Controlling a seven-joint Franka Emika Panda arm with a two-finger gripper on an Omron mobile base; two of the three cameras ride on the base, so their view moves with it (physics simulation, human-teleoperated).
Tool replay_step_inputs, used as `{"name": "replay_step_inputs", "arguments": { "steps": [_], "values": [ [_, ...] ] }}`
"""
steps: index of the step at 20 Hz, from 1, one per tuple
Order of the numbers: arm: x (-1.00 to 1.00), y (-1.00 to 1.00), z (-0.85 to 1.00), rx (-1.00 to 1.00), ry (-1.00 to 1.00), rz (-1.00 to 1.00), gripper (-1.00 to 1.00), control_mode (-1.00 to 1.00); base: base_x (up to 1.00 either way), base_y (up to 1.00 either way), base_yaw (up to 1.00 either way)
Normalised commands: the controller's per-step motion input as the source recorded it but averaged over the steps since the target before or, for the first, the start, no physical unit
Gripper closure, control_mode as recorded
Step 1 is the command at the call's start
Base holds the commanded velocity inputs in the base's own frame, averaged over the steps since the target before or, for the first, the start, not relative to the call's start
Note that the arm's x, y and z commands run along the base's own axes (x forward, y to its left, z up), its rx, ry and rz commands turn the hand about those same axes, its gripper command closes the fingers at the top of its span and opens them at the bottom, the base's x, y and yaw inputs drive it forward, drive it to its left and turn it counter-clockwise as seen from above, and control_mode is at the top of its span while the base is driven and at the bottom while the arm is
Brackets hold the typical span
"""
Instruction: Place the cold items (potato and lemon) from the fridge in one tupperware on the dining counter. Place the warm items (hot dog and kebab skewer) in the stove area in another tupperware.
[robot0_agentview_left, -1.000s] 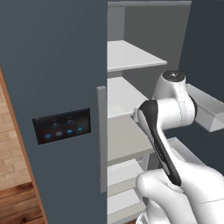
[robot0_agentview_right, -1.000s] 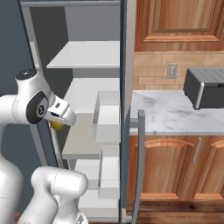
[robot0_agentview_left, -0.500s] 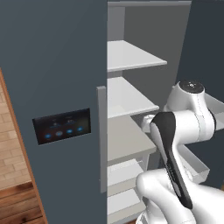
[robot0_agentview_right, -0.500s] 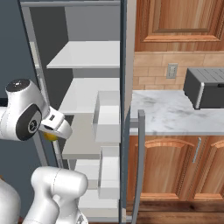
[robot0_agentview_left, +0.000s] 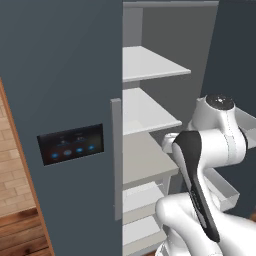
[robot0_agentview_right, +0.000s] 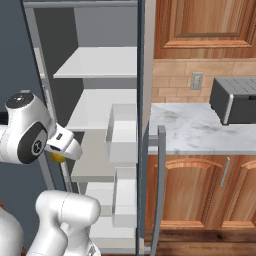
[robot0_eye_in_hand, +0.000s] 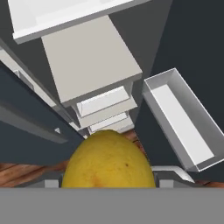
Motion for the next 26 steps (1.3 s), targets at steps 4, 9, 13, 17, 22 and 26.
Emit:
{"name": "replay_step_inputs", "arguments": {
  "steps": [4,9,13,17,22,26],
  "values": [
    [-0.11,0.0,0.0,0.0,0.0,0.0,1.0,1.0,-0.67,0.0,-0.05],
    [0.0,0.0,0.0,0.0,0.0,0.0,1.0,1.0,-0.78,0.09,-0.06],
    [0.0,0.0,0.0,0.0,0.0,0.0,1.0,1.0,-0.6,0.13,-0.1],
    [0.0,0.0,0.0,0.0,0.0,0.0,1.0,1.0,-0.7,0.04,-0.35],
    [0.0,0.0,0.0,0.0,0.0,0.0,1.0,1.0,-0.63,0.17,-0.56],
    [0.0,0.0,0.0,0.0,0.0,0.0,1.0,1.0,-0.67,0.01,-0.69]
  ]
}}
